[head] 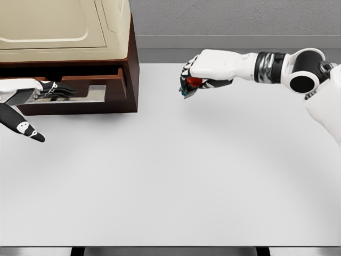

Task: Open the cabinet drawer with left arm, and place a switch into the drawer with right arm

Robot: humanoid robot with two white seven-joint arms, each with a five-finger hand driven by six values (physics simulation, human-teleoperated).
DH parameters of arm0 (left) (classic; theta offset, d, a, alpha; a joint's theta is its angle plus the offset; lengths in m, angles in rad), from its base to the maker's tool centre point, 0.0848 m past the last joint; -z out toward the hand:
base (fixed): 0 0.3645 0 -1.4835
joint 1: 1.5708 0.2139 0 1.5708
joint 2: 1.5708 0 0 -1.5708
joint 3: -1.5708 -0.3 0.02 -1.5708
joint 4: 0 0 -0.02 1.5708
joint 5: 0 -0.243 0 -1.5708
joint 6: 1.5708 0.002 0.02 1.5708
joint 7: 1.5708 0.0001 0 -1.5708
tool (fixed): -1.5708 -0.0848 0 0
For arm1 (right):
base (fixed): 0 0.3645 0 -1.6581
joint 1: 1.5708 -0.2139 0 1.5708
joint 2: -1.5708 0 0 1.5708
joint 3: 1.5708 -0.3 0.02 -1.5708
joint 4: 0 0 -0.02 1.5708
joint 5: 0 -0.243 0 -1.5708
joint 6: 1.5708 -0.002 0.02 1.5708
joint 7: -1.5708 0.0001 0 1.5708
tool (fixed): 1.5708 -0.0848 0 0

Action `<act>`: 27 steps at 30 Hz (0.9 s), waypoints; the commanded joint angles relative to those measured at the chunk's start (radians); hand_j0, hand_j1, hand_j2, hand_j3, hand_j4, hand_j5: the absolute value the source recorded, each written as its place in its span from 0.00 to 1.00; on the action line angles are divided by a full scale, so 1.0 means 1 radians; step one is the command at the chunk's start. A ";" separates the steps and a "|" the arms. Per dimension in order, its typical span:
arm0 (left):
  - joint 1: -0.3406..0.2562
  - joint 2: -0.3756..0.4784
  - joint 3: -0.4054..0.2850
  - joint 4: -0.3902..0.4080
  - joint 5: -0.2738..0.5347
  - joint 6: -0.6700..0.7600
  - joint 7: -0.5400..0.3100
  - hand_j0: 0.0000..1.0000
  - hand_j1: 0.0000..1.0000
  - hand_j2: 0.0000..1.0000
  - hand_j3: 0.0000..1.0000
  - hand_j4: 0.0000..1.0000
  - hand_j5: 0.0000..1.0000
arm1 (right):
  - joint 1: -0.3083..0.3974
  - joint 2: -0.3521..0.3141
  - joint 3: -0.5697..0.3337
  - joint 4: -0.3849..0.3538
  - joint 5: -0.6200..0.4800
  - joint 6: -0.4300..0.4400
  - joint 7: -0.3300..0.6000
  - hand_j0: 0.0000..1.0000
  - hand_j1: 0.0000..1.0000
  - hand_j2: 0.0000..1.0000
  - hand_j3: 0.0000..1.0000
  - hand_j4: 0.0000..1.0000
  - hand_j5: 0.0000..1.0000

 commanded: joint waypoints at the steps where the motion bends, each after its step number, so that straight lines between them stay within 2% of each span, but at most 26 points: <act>1: 0.002 0.004 -0.024 0.006 -0.085 -0.001 0.000 1.00 1.00 1.00 1.00 1.00 1.00 | 0.000 0.020 0.005 -0.001 -0.007 0.005 -0.002 0.49 0.49 0.49 0.49 0.49 0.49; 8: 0.003 0.044 -0.024 -0.011 -0.027 -0.001 0.000 1.00 1.00 1.00 1.00 1.00 1.00 | -0.034 0.077 0.029 -0.001 -0.007 0.009 -0.002 0.49 0.49 0.49 0.49 0.49 0.49; 11: 0.009 0.044 -0.026 -0.011 -0.025 0.001 0.000 1.00 1.00 1.00 1.00 1.00 1.00 | -0.051 0.080 0.042 -0.004 -0.007 0.009 -0.002 0.49 0.49 0.49 0.49 0.49 0.49; 16: 0.017 0.047 -0.026 -0.011 -0.017 -0.001 0.000 1.00 1.00 1.00 1.00 1.00 1.00 | -0.061 0.078 0.043 -0.060 -0.007 0.008 -0.002 0.49 0.49 0.49 0.49 0.49 0.49; 18: 0.017 0.050 -0.026 -0.011 0.000 0.004 0.000 1.00 1.00 1.00 1.00 1.00 1.00 | -0.066 0.077 0.049 -0.096 -0.007 0.009 -0.002 0.49 0.49 0.49 0.49 0.49 0.49; 27: 0.017 0.057 -0.026 -0.011 0.069 0.073 0.000 1.00 1.00 1.00 1.00 1.00 1.00 | -0.091 0.073 0.056 -0.169 -0.007 0.034 -0.002 0.49 0.49 0.49 0.49 0.49 0.49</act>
